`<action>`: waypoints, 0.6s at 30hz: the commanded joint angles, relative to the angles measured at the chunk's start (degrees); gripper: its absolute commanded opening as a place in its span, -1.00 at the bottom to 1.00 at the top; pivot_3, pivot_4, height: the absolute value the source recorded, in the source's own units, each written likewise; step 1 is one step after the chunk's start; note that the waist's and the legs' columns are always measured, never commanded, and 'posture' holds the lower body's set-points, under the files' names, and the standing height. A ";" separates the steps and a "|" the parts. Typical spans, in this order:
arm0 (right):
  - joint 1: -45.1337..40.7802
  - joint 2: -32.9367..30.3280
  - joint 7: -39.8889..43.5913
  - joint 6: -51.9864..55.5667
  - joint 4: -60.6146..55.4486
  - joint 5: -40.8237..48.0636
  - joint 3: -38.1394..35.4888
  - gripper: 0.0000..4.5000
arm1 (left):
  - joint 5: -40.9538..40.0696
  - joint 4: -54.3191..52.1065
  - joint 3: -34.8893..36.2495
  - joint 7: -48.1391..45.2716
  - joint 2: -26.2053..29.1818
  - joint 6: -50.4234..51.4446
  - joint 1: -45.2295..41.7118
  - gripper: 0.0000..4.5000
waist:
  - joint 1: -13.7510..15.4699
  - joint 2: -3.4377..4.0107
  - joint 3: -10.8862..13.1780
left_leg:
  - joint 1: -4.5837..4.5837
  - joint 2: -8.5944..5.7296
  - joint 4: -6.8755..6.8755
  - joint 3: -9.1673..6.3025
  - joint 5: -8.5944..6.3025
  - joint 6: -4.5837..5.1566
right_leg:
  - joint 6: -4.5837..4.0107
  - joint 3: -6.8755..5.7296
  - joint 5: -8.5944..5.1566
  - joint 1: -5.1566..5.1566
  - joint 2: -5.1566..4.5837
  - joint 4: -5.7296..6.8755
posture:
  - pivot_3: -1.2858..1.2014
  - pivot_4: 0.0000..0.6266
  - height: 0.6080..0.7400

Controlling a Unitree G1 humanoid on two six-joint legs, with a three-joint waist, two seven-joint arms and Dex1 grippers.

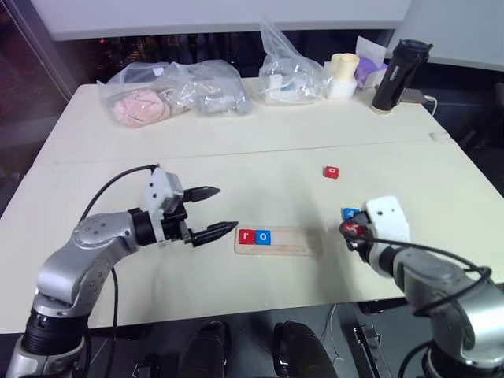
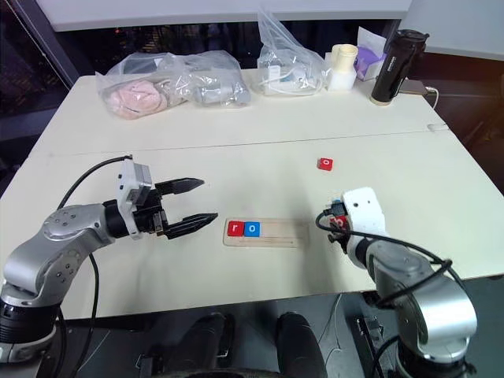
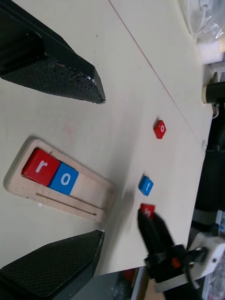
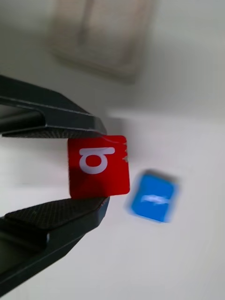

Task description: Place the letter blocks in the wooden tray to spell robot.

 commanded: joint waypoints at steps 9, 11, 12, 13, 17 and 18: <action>1.75 1.76 -2.94 0.40 -1.08 1.15 -1.14 0.41 | 0.45 -1.01 0.57 0.01 1.02 -1.05 0.48 1.00 | 0.06 0.00 0.00 | 0.00 -0.01 -0.02 -0.01 0.00 0.00 | 0.00 -0.01 -0.01 0.00 -0.01 -0.02 | 0.03 -0.52 1.00; 1.02 -1.92 0.04 0.40 -1.08 3.42 -1.46 0.91 | 0.23 -1.12 0.71 0.31 0.94 -0.86 0.49 1.00 | 0.07 0.00 0.00 | -0.01 -0.01 -0.03 -0.01 0.00 0.00 | 0.00 -0.01 -0.01 0.00 -0.02 -0.03 | 0.03 -0.52 1.00; 0.43 -4.42 2.42 0.40 -0.89 5.45 -1.57 0.98 | 0.24 -1.15 0.70 0.40 0.93 -0.86 0.50 1.00 | 0.06 0.00 0.00 | -0.01 -0.03 -0.02 0.00 0.00 0.00 | 0.00 -0.01 -0.01 0.00 -0.03 -0.04 | 0.03 -0.52 1.00; -0.66 -7.73 5.59 0.40 -0.65 7.89 -1.41 0.98 | 0.32 -1.12 0.66 0.44 0.94 -0.93 0.49 1.00 | 0.06 0.00 0.00 | -0.01 -0.03 -0.02 0.00 0.00 0.00 | 0.00 -0.01 -0.01 0.01 -0.03 -0.06 | 0.03 -0.52 1.00; -6.48 -24.91 24.15 -2.37 1.07 18.04 -1.84 0.98 | 0.37 -0.92 0.66 0.48 0.96 -1.09 0.43 1.00 | -0.07 0.10 0.11 | 0.00 -0.04 0.01 0.03 0.00 0.00 | 0.00 -0.01 -0.01 0.04 -0.04 -0.13 | 0.03 -0.52 1.00; -6.47 -29.89 29.30 -7.00 1.72 18.77 -1.45 0.98 | 0.42 -0.81 0.65 0.45 0.97 -1.15 0.37 1.00 | 0.07 0.07 0.11 | 0.01 -0.03 -0.01 0.01 0.00 0.01 | 0.01 -0.03 -0.01 0.07 -0.03 -0.16 | 0.03 -0.52 1.00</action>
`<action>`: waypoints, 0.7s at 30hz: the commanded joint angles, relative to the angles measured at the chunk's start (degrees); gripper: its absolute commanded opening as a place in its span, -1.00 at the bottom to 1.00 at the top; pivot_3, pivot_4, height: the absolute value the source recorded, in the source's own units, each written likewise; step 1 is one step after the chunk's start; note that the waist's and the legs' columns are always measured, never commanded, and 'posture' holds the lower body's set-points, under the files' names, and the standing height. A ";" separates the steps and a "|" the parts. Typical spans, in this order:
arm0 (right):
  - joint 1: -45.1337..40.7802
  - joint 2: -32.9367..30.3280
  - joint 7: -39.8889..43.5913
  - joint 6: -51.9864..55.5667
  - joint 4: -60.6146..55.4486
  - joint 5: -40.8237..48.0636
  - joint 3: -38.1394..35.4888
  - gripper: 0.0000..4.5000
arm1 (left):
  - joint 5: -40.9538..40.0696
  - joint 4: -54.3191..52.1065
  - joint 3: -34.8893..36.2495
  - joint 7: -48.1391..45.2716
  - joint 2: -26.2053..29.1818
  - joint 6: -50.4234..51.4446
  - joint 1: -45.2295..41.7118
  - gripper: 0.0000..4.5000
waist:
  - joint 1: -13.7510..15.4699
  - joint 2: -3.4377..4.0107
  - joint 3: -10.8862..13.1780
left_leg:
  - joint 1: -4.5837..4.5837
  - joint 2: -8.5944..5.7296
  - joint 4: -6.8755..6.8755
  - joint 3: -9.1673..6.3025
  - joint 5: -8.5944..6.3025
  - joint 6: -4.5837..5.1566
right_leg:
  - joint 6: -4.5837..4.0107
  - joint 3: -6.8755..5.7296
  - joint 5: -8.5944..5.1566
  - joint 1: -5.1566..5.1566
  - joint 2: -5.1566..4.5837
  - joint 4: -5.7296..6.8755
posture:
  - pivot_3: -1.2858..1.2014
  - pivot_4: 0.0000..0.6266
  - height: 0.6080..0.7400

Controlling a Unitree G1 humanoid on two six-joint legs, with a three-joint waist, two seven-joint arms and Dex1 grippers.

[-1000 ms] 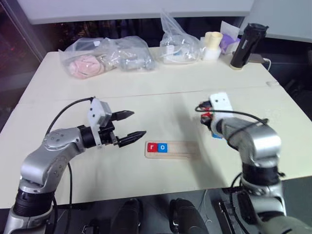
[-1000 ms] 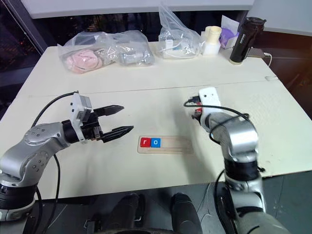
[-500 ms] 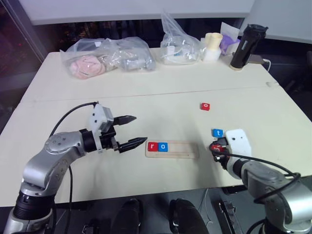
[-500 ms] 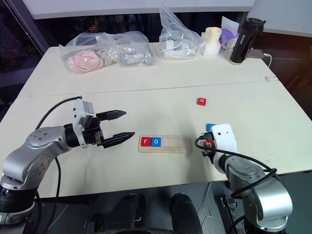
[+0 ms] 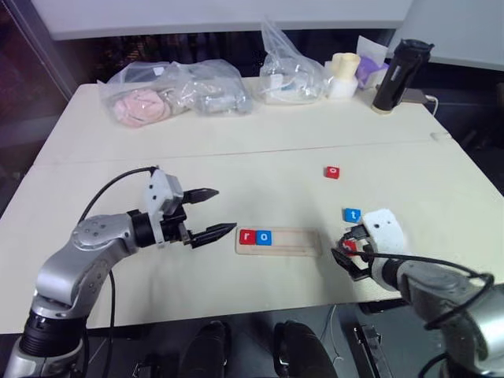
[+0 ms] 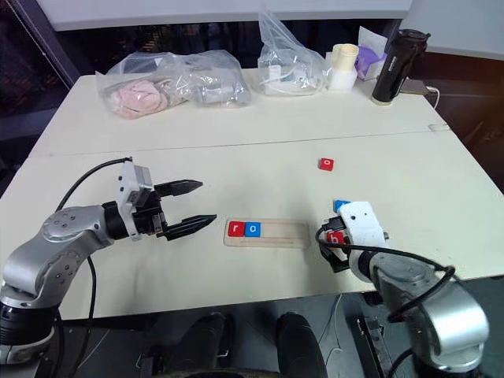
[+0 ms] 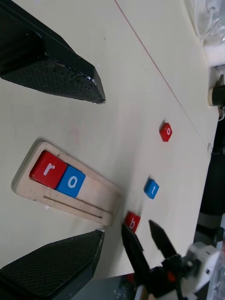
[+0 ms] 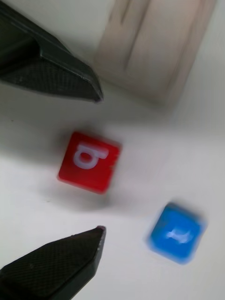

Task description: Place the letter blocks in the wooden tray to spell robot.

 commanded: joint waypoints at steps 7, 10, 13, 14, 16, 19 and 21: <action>10.90 -27.21 44.93 -62.73 21.22 -13.66 3.97 0.98 | 0.37 -0.54 0.65 -0.32 0.79 -1.62 -0.13 1.00 | 1.28 -0.11 0.01 | -0.01 0.07 -0.20 -0.06 -0.10 0.13 | 0.43 -0.14 0.01 0.33 0.27 -0.68 | 0.03 -0.52 1.00; 7.21 -27.14 50.53 -69.98 31.82 -15.62 8.23 0.98 | 0.32 -1.21 1.24 -0.33 1.33 -1.79 0.52 1.00 | 1.24 -0.17 0.06 | -0.02 -0.01 -0.04 0.14 -0.13 0.18 | 0.44 -0.01 0.14 0.34 -0.01 -0.72 | 0.03 -0.52 1.00; 4.36 -26.73 53.58 -74.54 38.77 -18.11 11.13 0.98 | -0.77 -2.46 2.04 -0.22 1.84 -1.29 1.64 1.00 | 1.39 -0.17 0.08 | 0.00 -0.05 0.02 0.18 -0.15 0.21 | 0.34 0.05 0.13 0.34 -0.10 -0.71 | 0.03 -0.52 1.00; 3.66 -26.44 54.05 -75.48 40.13 -18.69 11.78 0.98 | -0.94 -2.85 2.22 -0.12 2.00 -1.22 1.99 1.00 | 1.42 -0.17 0.08 | 0.00 -0.04 0.01 0.17 -0.15 0.21 | 0.30 0.05 0.15 0.33 -0.11 -0.71 | 0.03 -0.52 1.00; 2.63 -25.75 54.82 -76.29 41.41 -19.05 12.76 0.98 | -1.12 -3.32 2.58 0.12 2.20 -1.19 2.53 1.00 | 1.43 -0.17 0.07 | 0.00 -0.02 0.00 0.15 -0.15 0.21 | 0.28 0.05 0.15 0.32 -0.10 -0.69 | 0.03 -0.52 1.00; 2.10 -24.13 55.54 -76.39 42.20 -18.88 13.92 0.98 | -1.74 -4.30 2.85 0.58 2.30 -0.78 3.10 1.00 | 1.48 -0.17 0.07 | -0.01 -0.01 -0.05 0.12 -0.15 0.21 | 0.28 0.05 0.15 0.31 -0.11 -0.69 | 0.03 -0.52 1.00; 1.94 -23.09 55.70 -77.36 43.14 -19.91 14.86 0.98 | -2.69 -5.11 2.90 0.99 2.11 0.06 2.98 1.00 | 1.50 -0.16 0.07 | -0.01 -0.02 -0.04 0.13 -0.15 0.20 | 0.28 0.05 0.16 0.31 -0.12 -0.70 | 0.03 -0.52 1.00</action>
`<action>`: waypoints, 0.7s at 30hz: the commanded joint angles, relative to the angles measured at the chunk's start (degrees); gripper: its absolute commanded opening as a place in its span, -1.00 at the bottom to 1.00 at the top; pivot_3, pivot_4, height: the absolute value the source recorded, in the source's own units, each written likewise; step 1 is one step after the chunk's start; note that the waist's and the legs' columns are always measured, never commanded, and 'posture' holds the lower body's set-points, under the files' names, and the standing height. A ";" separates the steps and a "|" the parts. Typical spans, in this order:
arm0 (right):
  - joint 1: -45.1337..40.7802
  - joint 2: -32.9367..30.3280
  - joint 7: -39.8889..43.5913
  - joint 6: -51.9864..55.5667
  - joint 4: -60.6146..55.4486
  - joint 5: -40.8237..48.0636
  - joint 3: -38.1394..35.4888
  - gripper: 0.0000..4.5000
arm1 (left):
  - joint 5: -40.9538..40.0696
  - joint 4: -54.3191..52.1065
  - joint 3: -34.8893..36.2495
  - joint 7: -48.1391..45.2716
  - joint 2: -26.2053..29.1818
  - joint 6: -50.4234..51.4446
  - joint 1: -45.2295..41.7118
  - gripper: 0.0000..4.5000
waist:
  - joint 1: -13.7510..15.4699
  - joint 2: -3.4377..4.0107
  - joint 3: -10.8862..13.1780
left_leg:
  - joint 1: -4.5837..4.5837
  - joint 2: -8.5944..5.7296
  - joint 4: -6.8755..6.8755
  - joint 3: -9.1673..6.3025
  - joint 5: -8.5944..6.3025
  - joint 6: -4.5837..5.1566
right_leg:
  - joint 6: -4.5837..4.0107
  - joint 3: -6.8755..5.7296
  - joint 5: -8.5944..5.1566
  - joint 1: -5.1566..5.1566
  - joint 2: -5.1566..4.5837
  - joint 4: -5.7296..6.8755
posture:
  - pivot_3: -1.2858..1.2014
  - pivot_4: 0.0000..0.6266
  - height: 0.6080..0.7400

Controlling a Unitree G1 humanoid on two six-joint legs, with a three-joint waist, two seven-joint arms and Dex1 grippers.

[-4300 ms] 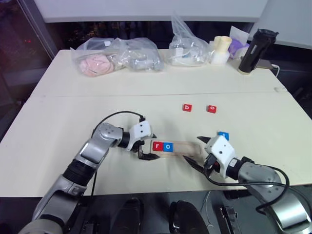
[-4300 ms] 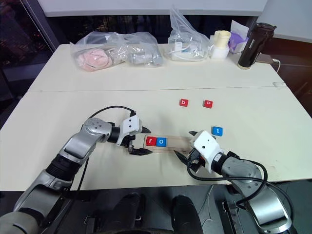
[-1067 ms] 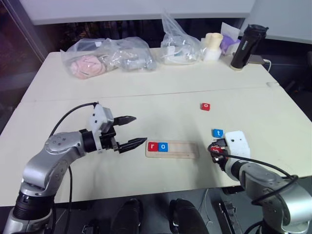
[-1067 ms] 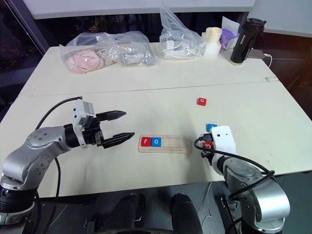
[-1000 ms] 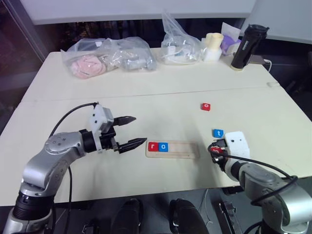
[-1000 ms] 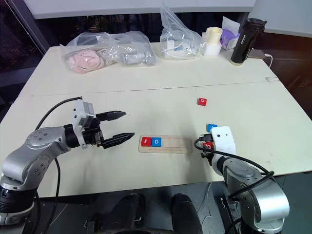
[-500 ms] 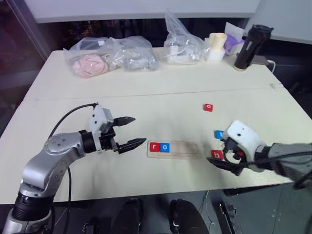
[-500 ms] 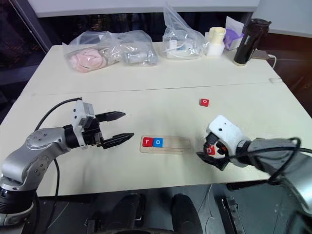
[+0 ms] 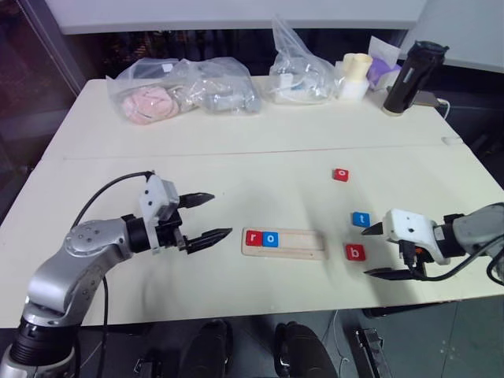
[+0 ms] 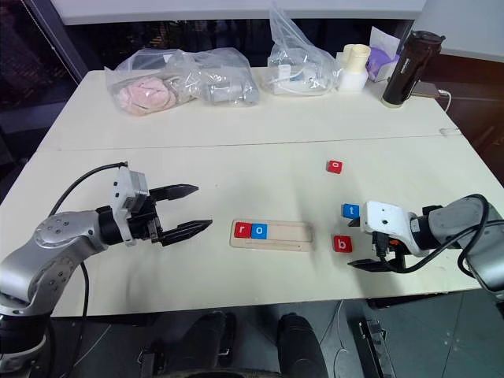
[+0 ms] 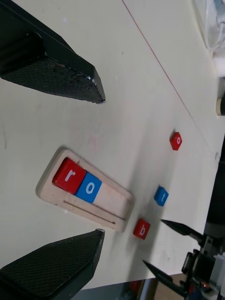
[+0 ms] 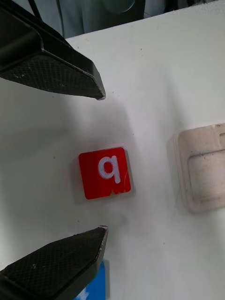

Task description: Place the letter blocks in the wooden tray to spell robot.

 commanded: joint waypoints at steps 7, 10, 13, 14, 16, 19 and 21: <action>-2.47 3.37 0.32 -3.13 4.54 -3.55 2.69 0.98 | -2.37 -3.19 1.35 1.21 0.94 1.00 -0.51 1.00 | 0.01 0.01 -0.01 | 0.01 -0.02 0.08 0.01 0.00 0.00 | -0.06 0.02 0.04 0.02 -0.03 0.02 | 0.03 -0.52 1.00; -3.32 4.35 -0.23 -4.13 6.16 -4.97 3.28 0.88 | -2.06 -3.36 0.93 1.18 1.27 0.81 -0.28 1.00 | -0.05 0.02 -0.01 | 0.02 -0.01 0.07 0.01 0.00 -0.01 | -0.06 0.02 0.04 0.02 -0.01 0.04 | 0.03 -0.52 1.00; -3.78 4.90 -0.23 -4.72 7.31 -5.87 3.73 0.41 | -2.14 -3.36 0.78 1.59 1.18 0.99 -0.59 1.00 | -0.02 0.02 -0.01 | 0.02 -0.01 0.08 0.02 0.00 -0.01 | -0.06 0.02 0.05 0.03 -0.01 0.03 | 0.03 -0.52 1.00; -3.87 5.01 -0.17 -4.86 7.45 -5.96 3.70 0.18 | -2.19 -3.36 0.76 1.69 1.18 1.03 -0.65 1.00 | -0.02 0.02 -0.01 | 0.02 -0.01 0.08 0.02 0.00 -0.01 | -0.05 0.02 0.05 0.03 -0.01 0.04 | 0.03 -0.52 1.00; -4.22 5.25 -0.24 -4.96 7.55 -5.94 3.34 -0.29 | -2.33 -3.57 0.77 1.99 1.16 1.14 -0.61 1.00 | 0.00 0.02 -0.01 | 0.03 -0.01 0.09 0.02 0.00 -0.01 | -0.05 0.02 0.05 0.04 -0.01 0.04 | 0.03 -0.52 1.00; -5.17 5.41 -0.32 -4.67 6.59 -5.67 2.91 -0.50 | -2.42 -3.67 0.65 2.35 1.09 1.23 -0.68 1.00 | -0.01 0.02 -0.01 | 0.03 -0.01 0.11 0.02 0.01 -0.01 | -0.04 0.02 0.06 0.05 -0.01 0.04 | 0.03 -0.52 1.00; -7.44 5.58 -0.86 -4.06 4.56 -5.98 2.92 -0.50 | -2.46 -3.64 0.55 2.52 1.03 1.29 -0.83 1.00 | -0.12 0.02 -0.01 | 0.03 -0.01 0.12 0.02 0.01 -0.01 | -0.04 0.02 0.06 0.05 -0.01 0.05 | 0.03 -0.52 1.00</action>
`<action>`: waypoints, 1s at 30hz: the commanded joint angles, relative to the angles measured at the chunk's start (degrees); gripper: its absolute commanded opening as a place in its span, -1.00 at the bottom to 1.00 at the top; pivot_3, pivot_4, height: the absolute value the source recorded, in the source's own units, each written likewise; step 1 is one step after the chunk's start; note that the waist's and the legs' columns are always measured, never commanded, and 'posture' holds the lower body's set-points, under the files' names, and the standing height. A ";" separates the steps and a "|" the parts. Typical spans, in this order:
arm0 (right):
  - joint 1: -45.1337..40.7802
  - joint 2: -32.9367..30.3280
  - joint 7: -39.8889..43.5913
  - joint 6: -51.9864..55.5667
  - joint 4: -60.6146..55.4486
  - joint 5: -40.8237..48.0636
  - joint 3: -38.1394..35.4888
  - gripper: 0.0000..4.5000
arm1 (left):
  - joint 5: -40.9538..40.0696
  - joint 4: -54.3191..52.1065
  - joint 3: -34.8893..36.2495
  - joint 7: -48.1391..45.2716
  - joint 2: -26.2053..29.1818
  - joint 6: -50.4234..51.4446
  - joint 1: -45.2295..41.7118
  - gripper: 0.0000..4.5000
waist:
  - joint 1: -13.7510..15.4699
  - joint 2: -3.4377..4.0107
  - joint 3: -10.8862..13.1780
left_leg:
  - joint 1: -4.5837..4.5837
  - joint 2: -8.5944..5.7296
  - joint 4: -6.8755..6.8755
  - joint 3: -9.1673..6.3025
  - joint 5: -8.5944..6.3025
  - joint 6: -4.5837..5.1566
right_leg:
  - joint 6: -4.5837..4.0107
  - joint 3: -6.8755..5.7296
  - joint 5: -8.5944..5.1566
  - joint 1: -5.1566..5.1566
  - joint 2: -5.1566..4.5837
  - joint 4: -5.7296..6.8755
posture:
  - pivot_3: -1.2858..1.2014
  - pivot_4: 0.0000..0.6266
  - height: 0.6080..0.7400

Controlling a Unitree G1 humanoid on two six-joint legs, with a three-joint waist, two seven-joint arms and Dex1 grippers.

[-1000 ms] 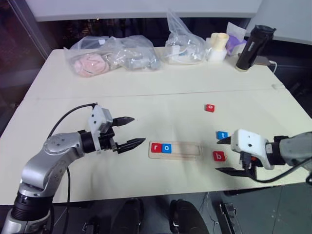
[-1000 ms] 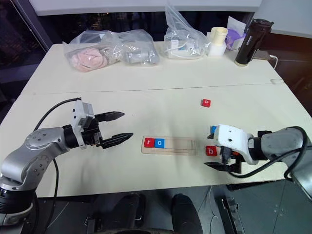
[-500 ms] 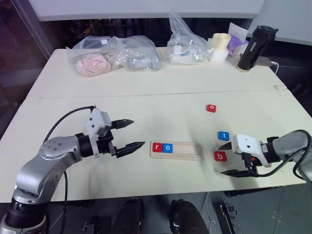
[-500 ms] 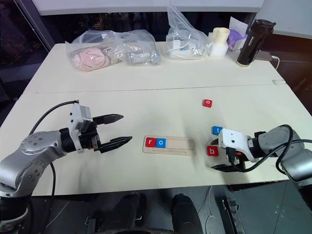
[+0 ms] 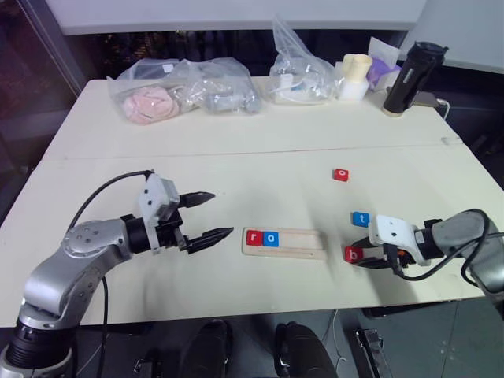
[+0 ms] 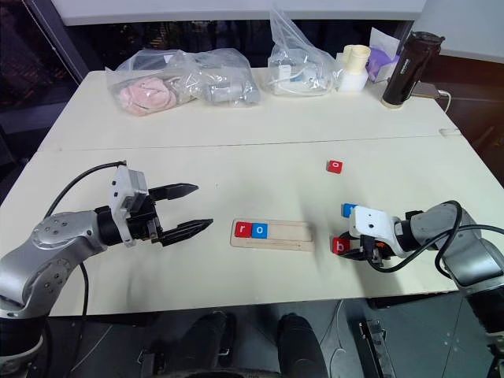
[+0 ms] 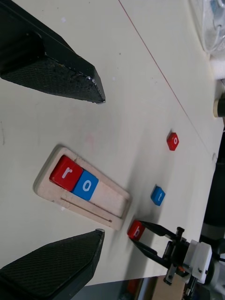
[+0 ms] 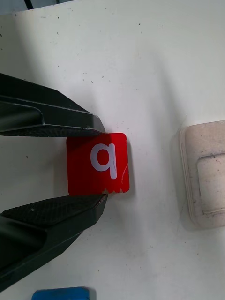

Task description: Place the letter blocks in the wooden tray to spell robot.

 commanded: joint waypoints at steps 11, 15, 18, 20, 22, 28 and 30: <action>-15.23 8.48 0.21 11.24 -11.53 0.46 7.68 -0.50 | -0.79 -2.20 -0.22 0.86 0.03 -0.26 -1.10 1.00 | -0.01 0.00 -0.03 | 0.01 0.02 -0.01 -0.01 0.01 -0.01 | 0.11 0.01 0.11 -0.02 0.04 0.04 | 0.03 -0.52 1.00; -17.91 13.50 -2.43 15.08 -10.82 -1.27 11.61 -0.50 | -0.54 -2.33 -0.26 1.23 -0.16 -0.48 -1.09 1.00 | -0.03 0.00 -0.02 | -0.01 -0.02 0.02 0.00 0.01 -0.01 | 0.11 0.03 0.12 -0.03 -0.02 0.04 | 0.03 -0.52 1.00; -18.87 15.60 -3.64 15.33 -9.41 -3.00 13.56 -0.50 | -0.61 -2.42 -0.14 1.43 -0.20 -0.41 -1.24 1.00 | -0.03 0.00 -0.02 | 0.00 -0.02 0.04 -0.01 0.01 -0.02 | 0.09 0.02 0.15 -0.03 0.00 0.05 | 0.03 -0.52 1.00; -19.09 15.94 -3.56 15.24 -9.27 -3.16 14.05 -0.50 | -0.71 -2.65 -0.02 1.39 -0.10 -0.34 -1.06 1.00 | 0.07 0.00 -0.03 | 0.00 -0.01 0.04 -0.02 0.02 -0.03 | 0.09 0.02 0.16 -0.03 0.01 0.05 | 0.03 -0.52 1.00; -19.37 16.28 -3.58 15.65 -9.19 -3.19 14.17 -0.50 | -0.95 -2.99 0.33 0.97 0.29 -0.32 -0.40 1.00 | -0.02 0.00 -0.02 | 0.00 -0.02 0.04 -0.02 0.02 -0.03 | 0.09 0.02 0.16 -0.03 0.00 0.05 | 0.03 -0.52 1.00; -20.03 17.39 -3.89 15.30 -8.08 -3.67 14.92 -0.50 | -0.92 -3.02 0.28 1.07 0.11 -0.57 -0.11 1.00 | -0.09 0.00 -0.02 | 0.01 0.00 0.03 -0.01 0.02 -0.03 | 0.09 0.02 0.17 -0.04 0.02 0.06 | 0.03 -0.52 1.00; -20.13 17.65 -3.98 15.18 -7.79 -3.75 15.09 -0.50 | -0.88 -3.16 0.16 1.24 -0.01 -0.61 -0.08 1.00 | -0.09 0.00 -0.03 | 0.02 0.00 0.03 -0.01 0.03 -0.04 | 0.07 0.02 0.18 -0.04 0.03 0.07 | 0.03 -0.52 1.00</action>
